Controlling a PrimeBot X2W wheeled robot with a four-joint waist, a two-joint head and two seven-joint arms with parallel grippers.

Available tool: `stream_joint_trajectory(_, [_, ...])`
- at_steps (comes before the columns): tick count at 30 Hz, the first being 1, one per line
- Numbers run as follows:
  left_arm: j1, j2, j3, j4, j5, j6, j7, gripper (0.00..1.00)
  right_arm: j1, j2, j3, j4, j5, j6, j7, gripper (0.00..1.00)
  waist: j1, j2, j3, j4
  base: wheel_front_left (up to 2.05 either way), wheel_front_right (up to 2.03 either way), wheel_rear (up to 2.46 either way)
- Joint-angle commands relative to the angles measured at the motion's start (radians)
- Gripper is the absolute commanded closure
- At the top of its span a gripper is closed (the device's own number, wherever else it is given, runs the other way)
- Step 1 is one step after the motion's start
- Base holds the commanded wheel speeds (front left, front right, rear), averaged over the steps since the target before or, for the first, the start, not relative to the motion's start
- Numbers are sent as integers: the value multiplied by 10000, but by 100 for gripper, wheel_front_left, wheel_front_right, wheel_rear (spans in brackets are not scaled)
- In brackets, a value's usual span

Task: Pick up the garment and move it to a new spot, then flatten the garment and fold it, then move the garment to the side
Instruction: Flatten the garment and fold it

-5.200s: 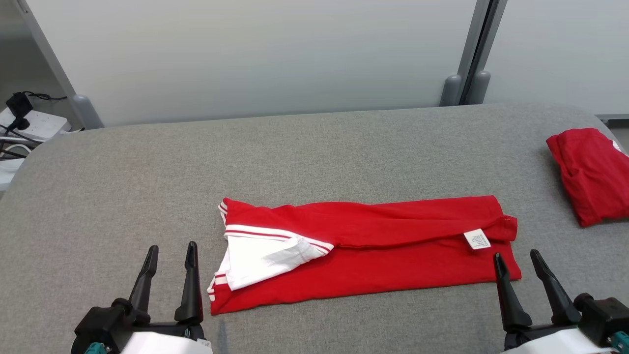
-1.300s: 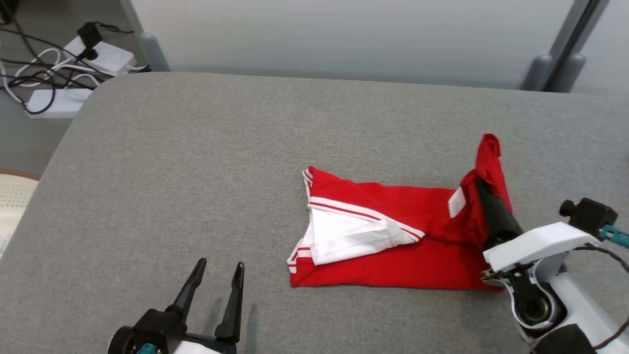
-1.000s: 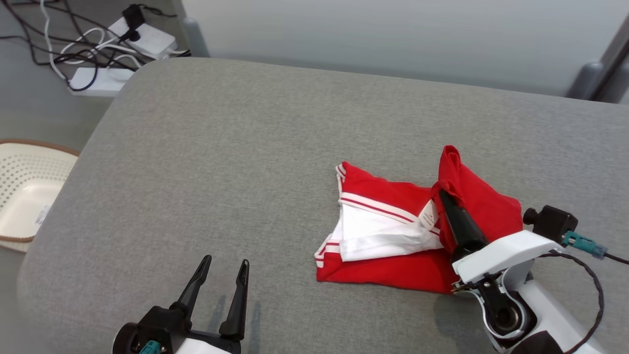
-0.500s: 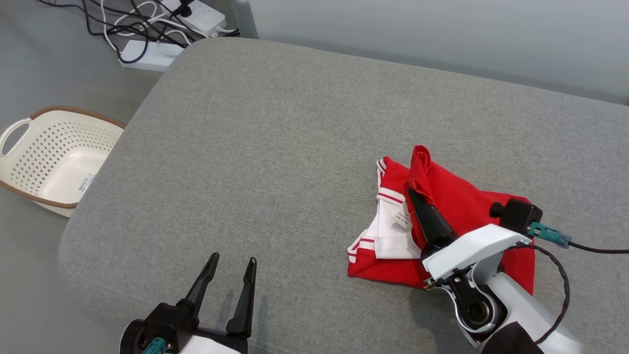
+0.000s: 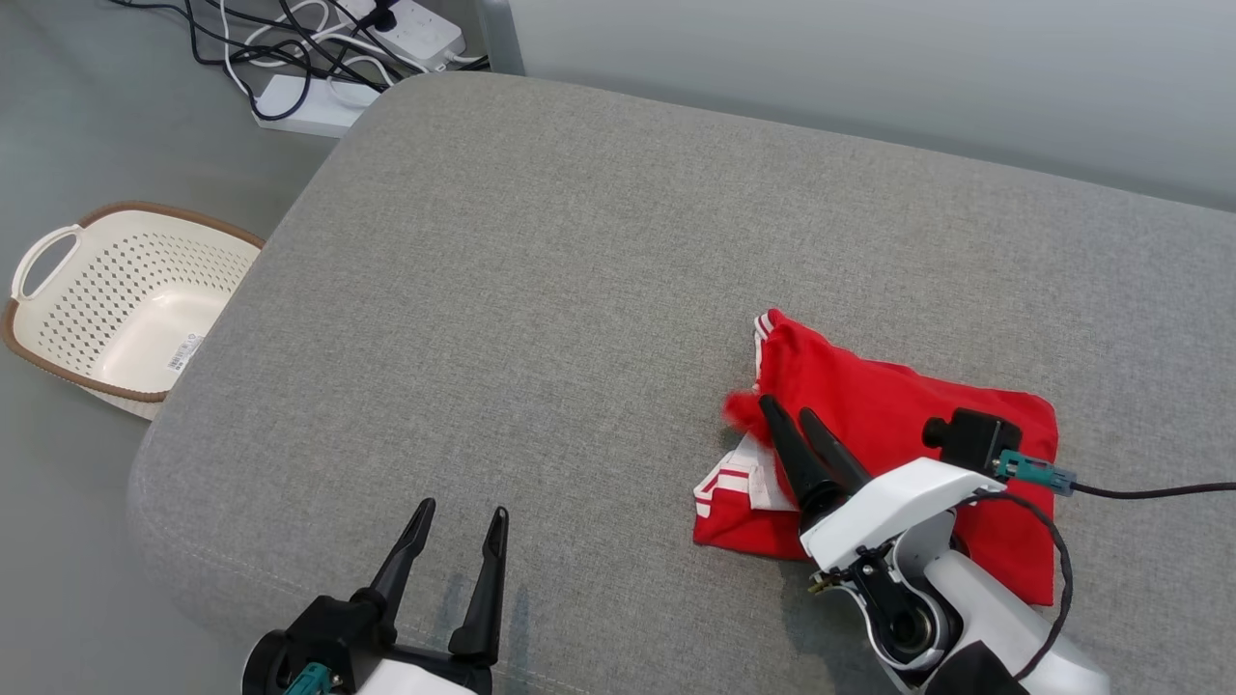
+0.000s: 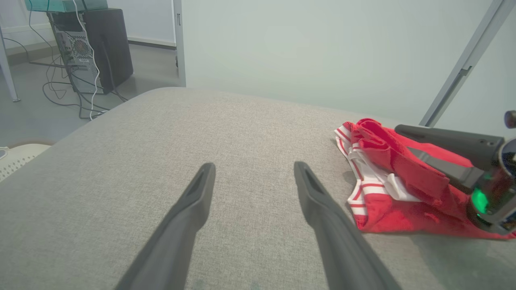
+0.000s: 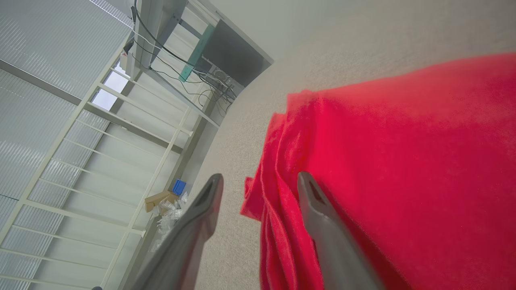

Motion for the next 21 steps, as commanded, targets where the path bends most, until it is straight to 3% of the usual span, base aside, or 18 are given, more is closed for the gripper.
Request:
stream_joint_trajectory(1, [-470, 26, 303, -224, -10, 112, -103, 0, -217, 179, 173, -187, 122, 2, -103, 0, 0, 0, -22, -13, 0, 0, 0])
stream_joint_trajectory(8, [-433, 26, 362, -203, 77, 140, -103, 0, -151, 249, 732, -663, 435, 2, 100, 0, 0, 0, -225, -119, 0, 0, 0])
stream_joint_trajectory(11, [-392, 26, 424, -266, 55, 144, -103, 0, -185, -4, 741, -980, 233, 2, -178, 0, 0, 0, -308, -262, 0, 0, 0])
stream_joint_trajectory(15, [-365, 26, 475, -387, -131, 145, -103, 0, -392, -571, 331, -909, -1190, 2, -465, 0, 0, 0, -366, -599, 0, 0, 0])
stream_joint_trajectory(21, [-436, 26, 628, -485, -329, 214, -103, 0, 109, -725, -2172, -1457, -4403, 2, -482, 0, 0, 0, -416, -1311, 0, 0, 0])
